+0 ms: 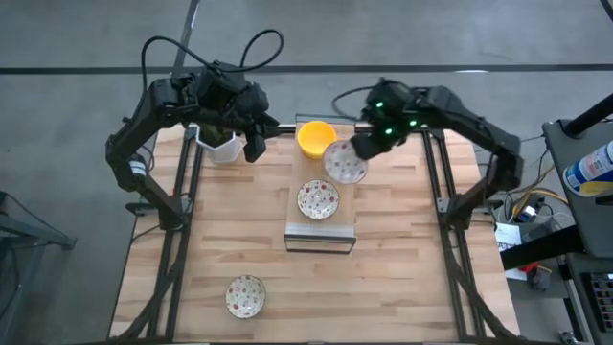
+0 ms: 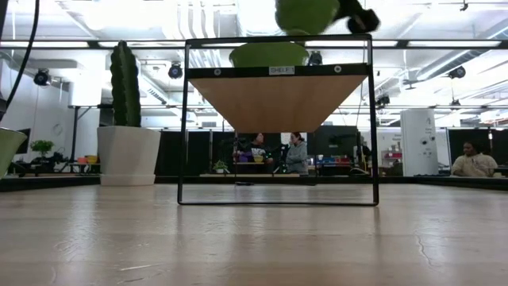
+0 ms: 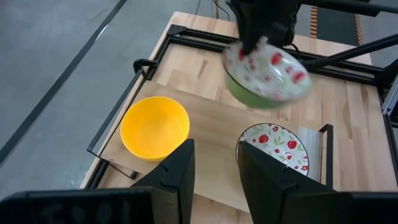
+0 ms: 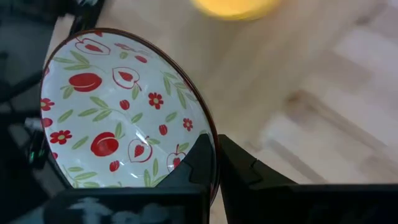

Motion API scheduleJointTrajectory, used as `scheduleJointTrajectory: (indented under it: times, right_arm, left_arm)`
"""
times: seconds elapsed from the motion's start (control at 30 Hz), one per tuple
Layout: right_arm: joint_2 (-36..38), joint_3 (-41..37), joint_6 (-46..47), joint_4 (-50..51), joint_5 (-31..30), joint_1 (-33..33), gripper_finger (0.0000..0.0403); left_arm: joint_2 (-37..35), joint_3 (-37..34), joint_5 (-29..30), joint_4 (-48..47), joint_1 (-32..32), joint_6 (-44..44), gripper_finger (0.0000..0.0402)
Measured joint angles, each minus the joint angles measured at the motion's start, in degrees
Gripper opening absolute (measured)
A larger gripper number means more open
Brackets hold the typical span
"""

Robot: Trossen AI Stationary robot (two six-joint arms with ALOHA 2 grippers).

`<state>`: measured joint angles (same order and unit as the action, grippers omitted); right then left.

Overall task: Pick & Place Mini bowls
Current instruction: Stack the top white bowl on the white bowl on the shelf

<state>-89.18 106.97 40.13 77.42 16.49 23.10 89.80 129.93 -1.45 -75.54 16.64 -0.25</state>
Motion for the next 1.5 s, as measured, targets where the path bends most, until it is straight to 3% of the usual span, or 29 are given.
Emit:
scheduleJointTrajectory:
  times: [0.3, 0.47, 1.5]
  right_arm:
    - [-13.1, 13.8, -0.4, 1.0, 2.2, -7.9, 0.0009]
    - [-18.0, 17.2, -3.0, 7.4, 2.3, -9.8, 0.0008]
    - [-24.1, 14.8, -7.5, 5.9, -1.9, -11.0, 0.0016]
  left_arm:
    - [0.0, -0.2, 0.0, -1.0, 0.0, -0.4, 0.0115]
    - [0.0, -0.2, 0.0, -1.7, 0.0, -0.9, 0.0115]
    - [0.0, -0.9, -0.3, -2.6, 0.0, -1.5, 0.0115]
